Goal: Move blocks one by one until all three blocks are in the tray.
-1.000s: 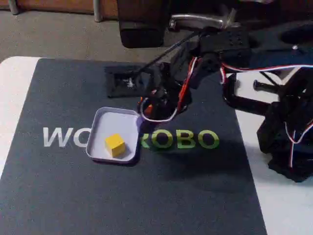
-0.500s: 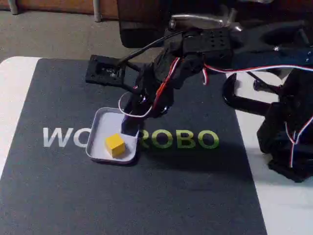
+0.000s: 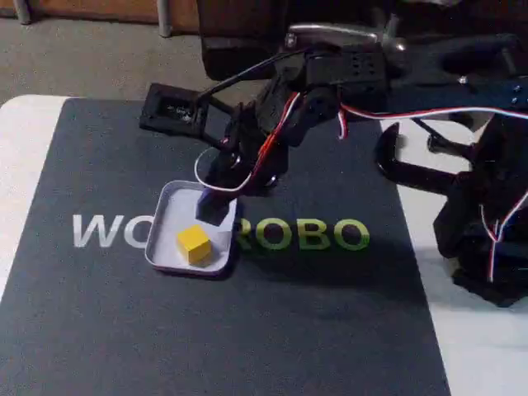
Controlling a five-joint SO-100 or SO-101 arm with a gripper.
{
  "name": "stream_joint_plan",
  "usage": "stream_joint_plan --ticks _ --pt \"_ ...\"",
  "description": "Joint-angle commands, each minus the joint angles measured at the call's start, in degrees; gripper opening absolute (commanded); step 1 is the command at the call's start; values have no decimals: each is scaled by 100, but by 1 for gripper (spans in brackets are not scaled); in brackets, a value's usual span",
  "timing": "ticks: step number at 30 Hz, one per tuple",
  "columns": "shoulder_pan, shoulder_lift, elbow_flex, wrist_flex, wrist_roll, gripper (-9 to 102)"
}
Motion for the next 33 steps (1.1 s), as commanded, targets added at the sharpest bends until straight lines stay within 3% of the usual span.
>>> stream_joint_plan --ticks 1,17,27,33 --pt "-9 26 -299 -62 -18 11" --pt "88 0 -325 -18 -202 15" --pt "1125 387 -712 1898 -2426 15" --pt "1178 378 -598 1916 -2786 15"
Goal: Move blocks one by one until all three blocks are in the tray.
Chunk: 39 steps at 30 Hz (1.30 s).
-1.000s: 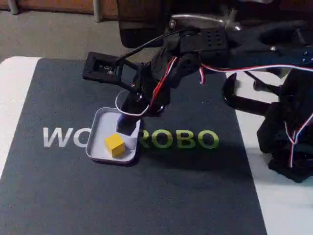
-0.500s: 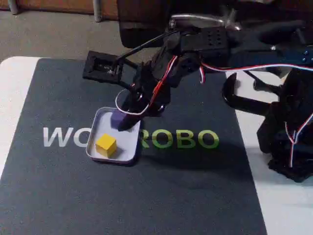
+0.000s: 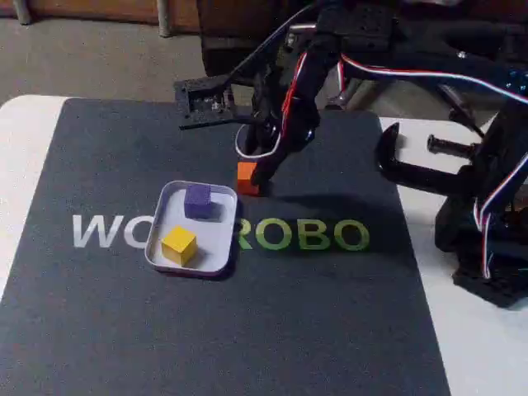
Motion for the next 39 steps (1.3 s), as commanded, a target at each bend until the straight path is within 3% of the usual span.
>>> stream_joint_plan --ticks 1,39 --pt "-26 237 -123 -26 -53 15" --pt "721 -861 -62 -967 -527 20"
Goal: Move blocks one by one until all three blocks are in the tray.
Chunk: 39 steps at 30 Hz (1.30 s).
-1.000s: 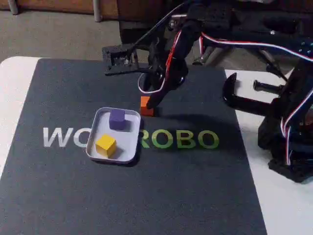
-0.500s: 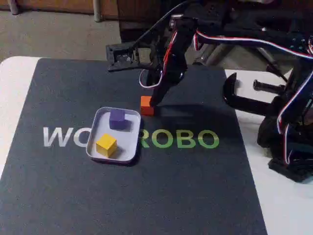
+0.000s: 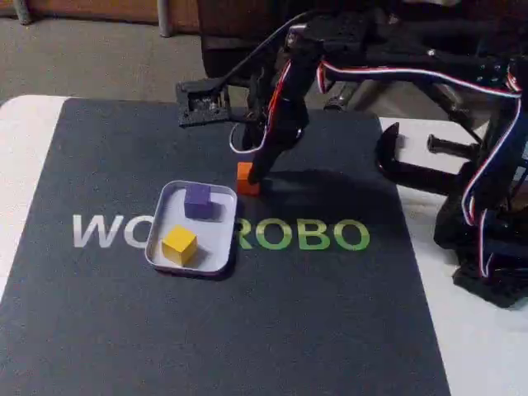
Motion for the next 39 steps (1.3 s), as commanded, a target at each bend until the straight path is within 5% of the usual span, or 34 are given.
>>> stream_joint_plan --ticks 1,25,34,39 --pt "97 -18 -62 -141 -62 20" --pt "185 -536 -62 -633 -185 11" --pt "88 -545 -62 -738 -53 -8" --pt "-220 -158 53 -703 475 -8"
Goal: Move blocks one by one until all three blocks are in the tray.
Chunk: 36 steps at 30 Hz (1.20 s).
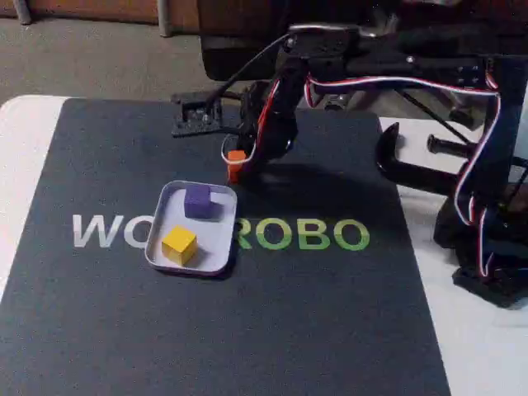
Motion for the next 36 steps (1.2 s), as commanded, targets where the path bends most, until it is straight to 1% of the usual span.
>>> stream_joint_plan --ticks 1,8,11,20,30,31,34,36 --pt "-299 527 35 -9 413 -8" --pt "-1107 1248 70 0 1793 -8" --pt "-1292 1477 62 26 2145 -8" --pt "-1468 1714 281 97 2197 -8" --pt "-1529 1573 396 18 1960 -8" --pt "-1521 1556 404 18 1925 -7" --pt "-1512 1556 483 -9 1767 4" --pt "-1512 1556 527 -79 1714 9"
